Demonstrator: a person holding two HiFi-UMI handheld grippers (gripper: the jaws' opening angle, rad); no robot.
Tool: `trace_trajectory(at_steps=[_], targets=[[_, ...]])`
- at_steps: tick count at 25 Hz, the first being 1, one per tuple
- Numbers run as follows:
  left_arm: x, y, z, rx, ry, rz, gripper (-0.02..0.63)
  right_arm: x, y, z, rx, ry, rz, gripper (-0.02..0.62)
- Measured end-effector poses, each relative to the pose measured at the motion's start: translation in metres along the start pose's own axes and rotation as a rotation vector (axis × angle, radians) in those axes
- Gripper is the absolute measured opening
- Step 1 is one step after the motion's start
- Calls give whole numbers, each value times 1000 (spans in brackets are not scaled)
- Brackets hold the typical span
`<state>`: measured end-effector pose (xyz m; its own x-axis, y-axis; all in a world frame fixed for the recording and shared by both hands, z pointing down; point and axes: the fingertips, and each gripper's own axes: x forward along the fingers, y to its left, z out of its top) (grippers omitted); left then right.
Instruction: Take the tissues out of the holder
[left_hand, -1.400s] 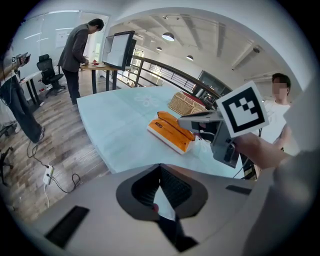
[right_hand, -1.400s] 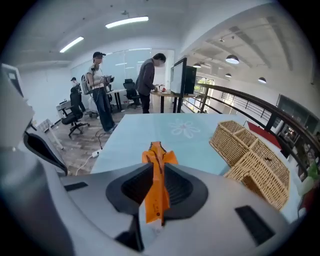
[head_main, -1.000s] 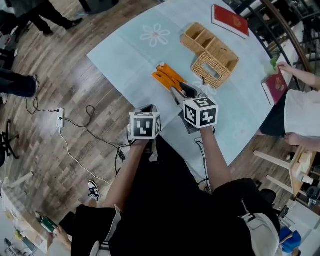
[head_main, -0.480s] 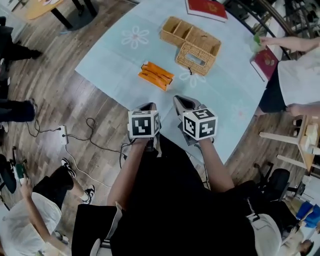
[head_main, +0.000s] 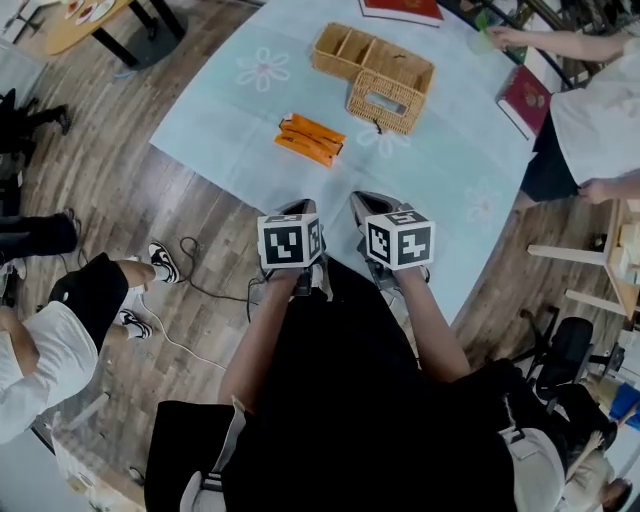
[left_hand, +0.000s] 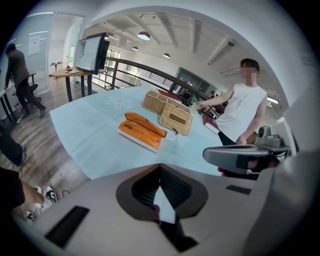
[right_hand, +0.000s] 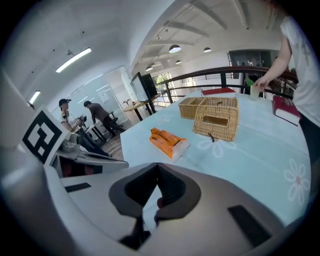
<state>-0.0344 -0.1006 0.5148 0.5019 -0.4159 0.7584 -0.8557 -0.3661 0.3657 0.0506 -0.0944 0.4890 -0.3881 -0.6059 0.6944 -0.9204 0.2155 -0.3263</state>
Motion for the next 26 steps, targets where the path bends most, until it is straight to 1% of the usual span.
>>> trace_trajectory(at_steps=[3, 5, 14, 19, 26], targets=[[-2, 1, -3, 1, -3, 0, 11, 2, -4, -10, 15, 64, -26, 11], [-3, 2, -7, 2, -2, 3, 11, 3, -4, -13, 25, 78, -33, 11], [2, 3, -9, -3, 5, 12, 11, 7, -5, -15, 11, 96, -49, 12], [3, 4, -5, -8, -5, 13, 11, 7, -8, -13, 19, 101, -48, 11], [0, 2, -11, -9, 11, 22, 11, 5, -6, -15, 12, 111, -41, 11]])
